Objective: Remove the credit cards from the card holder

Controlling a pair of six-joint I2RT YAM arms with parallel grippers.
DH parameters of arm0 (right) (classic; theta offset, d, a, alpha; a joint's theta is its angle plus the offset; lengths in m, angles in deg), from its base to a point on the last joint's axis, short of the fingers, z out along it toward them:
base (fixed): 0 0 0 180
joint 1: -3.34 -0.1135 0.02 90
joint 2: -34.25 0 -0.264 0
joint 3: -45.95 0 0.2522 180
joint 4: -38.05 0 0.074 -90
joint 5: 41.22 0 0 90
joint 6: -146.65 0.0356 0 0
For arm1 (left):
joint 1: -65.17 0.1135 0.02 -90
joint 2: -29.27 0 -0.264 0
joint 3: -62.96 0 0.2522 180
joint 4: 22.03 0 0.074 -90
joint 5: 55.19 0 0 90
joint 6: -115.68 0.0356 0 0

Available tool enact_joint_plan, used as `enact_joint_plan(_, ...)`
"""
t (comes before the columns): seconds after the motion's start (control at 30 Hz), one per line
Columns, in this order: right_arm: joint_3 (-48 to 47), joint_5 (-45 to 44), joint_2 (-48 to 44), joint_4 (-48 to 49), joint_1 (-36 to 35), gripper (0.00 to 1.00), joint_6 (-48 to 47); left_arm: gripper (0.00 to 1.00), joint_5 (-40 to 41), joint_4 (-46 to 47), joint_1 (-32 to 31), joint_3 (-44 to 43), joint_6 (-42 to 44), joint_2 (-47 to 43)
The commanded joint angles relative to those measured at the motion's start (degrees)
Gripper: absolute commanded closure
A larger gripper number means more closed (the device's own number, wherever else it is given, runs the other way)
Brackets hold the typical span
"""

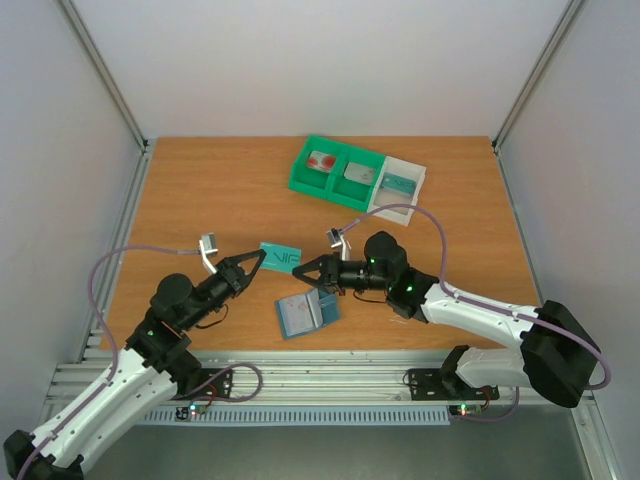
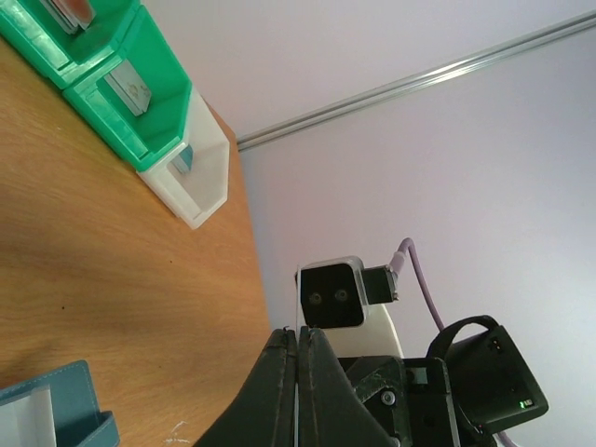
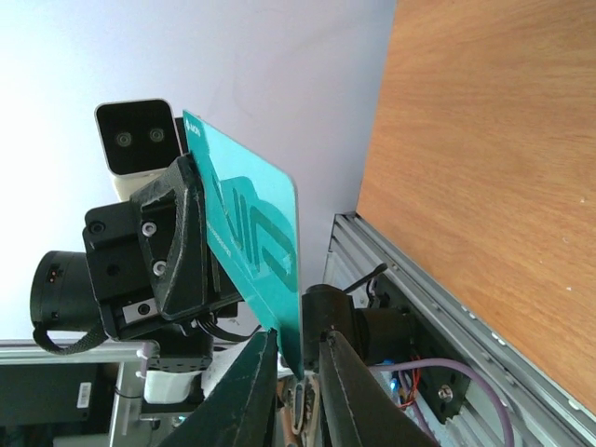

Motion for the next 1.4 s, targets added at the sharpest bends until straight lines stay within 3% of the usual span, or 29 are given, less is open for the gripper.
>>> enact_joint_plan(0.0, 1.1, -0.6, -0.3, 3.2, -0.3, 0.89, 0.1, 1.0, 1.8, 4.4, -0.2, 1.3, -0.6, 0.4)
enact_joint_plan(0.13, 1.7, -0.8, -0.5, 4.1, -0.4, 0.99, 0.2, 1.0, 1.7, 4.5, -0.2, 1.9, -1.0, 0.8)
enact_joint_plan(0.33, 2.2, -0.7, -0.2, 4.5, -0.4, 0.99, -0.6, 0.99, 2.3, 2.8, -0.2, 2.0, -0.6, 0.1)
enact_joint_plan(0.4, 2.4, -0.6, 0.0, 4.4, -0.4, 0.99, -1.2, 0.94, 2.7, 2.1, -0.2, 2.1, -0.3, -0.3)
enact_joint_plan(0.5, 2.9, -0.6, 0.0, 4.3, -0.4, 0.99, -1.8, 0.77, 2.9, 1.1, -0.2, 2.0, 0.1, -0.4)
enact_joint_plan(0.57, 2.7, -0.6, -0.4, 3.0, -0.3, 0.99, -2.8, 0.52, 2.6, -0.1, -0.2, 1.8, 0.5, -0.6)
enact_joint_plan(0.67, 2.2, -0.9, -1.6, -0.9, -0.2, 0.99, -5.7, 0.25, 2.2, -3.7, -0.2, 0.5, 1.4, -1.1)
enact_joint_plan(0.8, 1.1, -0.7, -4.0, -8.2, 1.0, 0.99, -9.4, 0.01, 2.6, -13.4, -0.2, -3.6, 5.4, -1.5)
enact_joint_plan(1.17, -4.9, -0.3, -9.7, -32.9, 10.2, 0.99, -21.1, 0.01, 7.2, -36.7, -0.2, -14.9, 20.5, 0.4)
enact_joint_plan(1.37, -10.6, 0.2, -7.4, -44.6, 18.3, 0.99, -28.7, 0.01, 8.6, -48.4, -0.2, -22.6, 30.6, 5.6)
